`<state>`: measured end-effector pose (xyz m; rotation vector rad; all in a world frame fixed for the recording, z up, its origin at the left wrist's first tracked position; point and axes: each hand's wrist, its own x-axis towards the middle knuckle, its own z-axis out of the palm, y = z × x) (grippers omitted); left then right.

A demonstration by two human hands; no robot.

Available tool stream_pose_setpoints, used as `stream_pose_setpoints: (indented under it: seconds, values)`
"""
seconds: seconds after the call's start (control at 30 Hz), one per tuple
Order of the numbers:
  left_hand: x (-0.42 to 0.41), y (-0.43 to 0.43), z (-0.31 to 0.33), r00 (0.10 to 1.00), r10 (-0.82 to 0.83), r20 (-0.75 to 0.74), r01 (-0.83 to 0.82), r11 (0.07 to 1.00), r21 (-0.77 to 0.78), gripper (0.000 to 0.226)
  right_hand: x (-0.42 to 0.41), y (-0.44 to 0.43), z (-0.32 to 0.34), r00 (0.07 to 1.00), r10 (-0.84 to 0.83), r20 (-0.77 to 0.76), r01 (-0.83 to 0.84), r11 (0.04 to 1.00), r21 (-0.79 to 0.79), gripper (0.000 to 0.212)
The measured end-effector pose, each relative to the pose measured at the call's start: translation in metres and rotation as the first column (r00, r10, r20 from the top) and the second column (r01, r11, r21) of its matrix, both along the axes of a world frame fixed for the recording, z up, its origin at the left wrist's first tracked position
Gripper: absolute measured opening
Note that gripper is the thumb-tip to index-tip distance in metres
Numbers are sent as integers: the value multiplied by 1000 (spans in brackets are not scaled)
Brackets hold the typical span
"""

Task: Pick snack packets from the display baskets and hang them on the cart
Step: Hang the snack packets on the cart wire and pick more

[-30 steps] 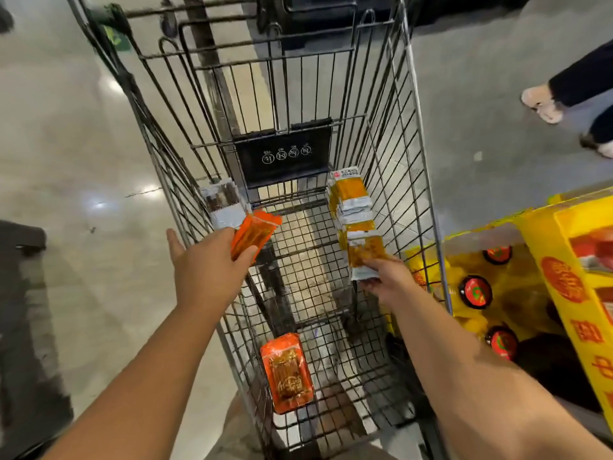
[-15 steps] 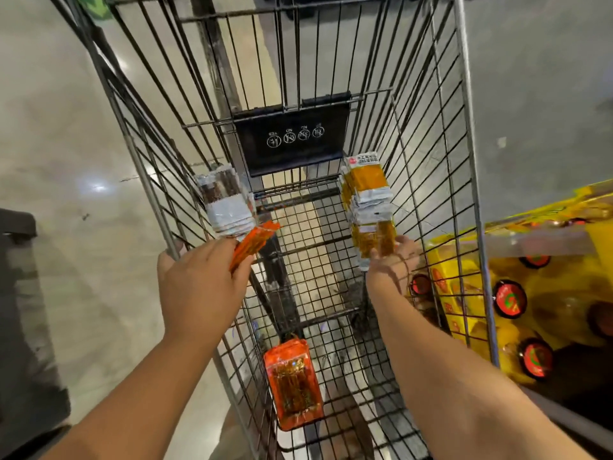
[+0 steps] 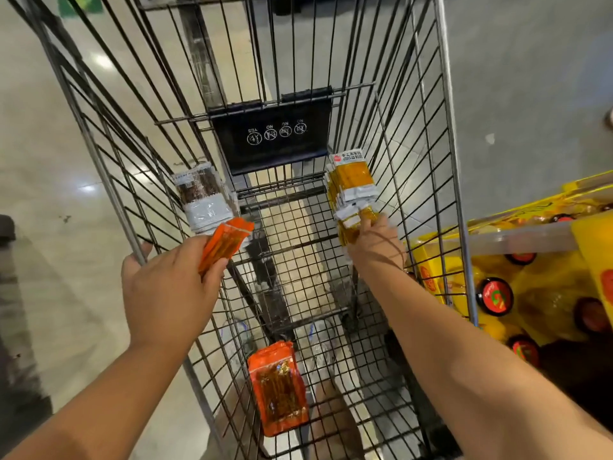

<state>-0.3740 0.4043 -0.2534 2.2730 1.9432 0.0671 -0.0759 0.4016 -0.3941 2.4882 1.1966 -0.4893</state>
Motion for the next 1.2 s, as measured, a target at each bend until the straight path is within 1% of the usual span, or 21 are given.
stream_pose_setpoints:
  seconds: [0.03, 0.07, 0.13, 0.17, 0.2, 0.3, 0.33, 0.43, 0.47, 0.53, 0.67, 0.73, 0.8, 0.83, 0.87, 1.0, 1.07, 1.1, 1.13, 1.17, 1.2]
  values:
    - [0, 0, 0, 1000, 1, -10, -1, 1000, -7, 32, 2, 7, -1, 995, 82, 51, -82, 997, 0, 53]
    - [-1, 0, 0, 1000, 2, -18, -2, 1000, -12, 33, 5, 12, -2, 973, 217, 75, -218, 976, 1, 54]
    - [-1, 1, -1, 1000, 3, -28, -4, 1000, -18, 35, 6, 15, 0, 865, 501, 35, -502, 865, 12, 59]
    - [-1, 1, -1, 1000, 3, -30, -3, 1000, -20, 36, 7, 15, 2, 829, 559, -3, -559, 829, 32, 61]
    - [-1, 2, -1, 999, 2, -32, -3, 1000, -22, 36, 7, 15, -1, 820, 570, -44, -568, 821, 53, 61]
    - [-1, 2, -2, 999, 7, -33, -8, 1000, -22, 36, 8, 12, -12, 858, 500, -115, -498, 866, 54, 56]
    - [-1, 1, -1, 999, 8, -31, -9, 1000, -19, 35, 7, 11, -13, 868, 483, -114, -482, 875, 34, 58]
    - [0, 1, -1, 1000, 2, -28, -2, 1000, -11, 35, 8, 15, -8, 943, 317, -105, -317, 948, 19, 64]
    - [0, 1, -2, 1000, 2, -29, -2, 1000, -11, 35, 6, 15, -8, 947, 304, -106, -305, 952, -1, 65]
    - [-1, 1, -2, 1000, 2, -28, -2, 1000, -11, 35, 2, 12, -8, 931, 348, -107, -351, 936, -10, 67]
    - [-2, 1, -3, 1000, -3, -20, 3, 1000, 3, 34, 13, -3, -17, 858, 504, -103, -496, 863, 95, 51]
    - [-2, 2, -4, 1000, 3, -18, -3, 1000, 5, 33, 19, -6, -17, 903, 415, -115, -402, 908, 121, 42]
    - [-2, 1, -6, 1000, 5, -12, -4, 1000, 8, 28, 18, -3, -14, 943, 290, -164, -272, 954, 125, 40]
    - [-1, 1, -6, 1000, 7, -3, -7, 1000, 7, 25, 14, -2, -8, 944, 272, -186, -259, 961, 95, 40]
    - [-1, 1, -6, 1000, 9, 7, -9, 1000, 7, 24, 9, -2, 1, 940, 231, -250, -218, 973, 78, 41]
    - [2, 2, -4, 999, 22, 38, -22, 1000, 0, 24, -22, -32, 31, 859, 58, -508, 45, 981, 189, 44]
    - [4, 5, 0, 999, 33, 38, -32, 999, -7, 25, -42, -57, 43, 736, -78, -673, 231, 963, 141, 41]
    - [5, 5, 2, 999, 39, 37, -38, 999, -13, 26, -51, -69, 48, 628, -172, -759, 346, 935, 74, 38]
    - [6, 5, 4, 998, 46, 40, -46, 999, -18, 26, -59, -80, 55, 492, -267, -828, 463, 887, -11, 33]
    - [6, 6, 6, 997, 54, 48, -53, 998, -22, 27, -66, -90, 62, 379, -329, -865, 532, 842, -86, 29]
    - [7, 5, 7, 996, 61, 60, -59, 998, -30, 27, -71, -99, 69, 320, -347, -882, 551, 825, -125, 26]
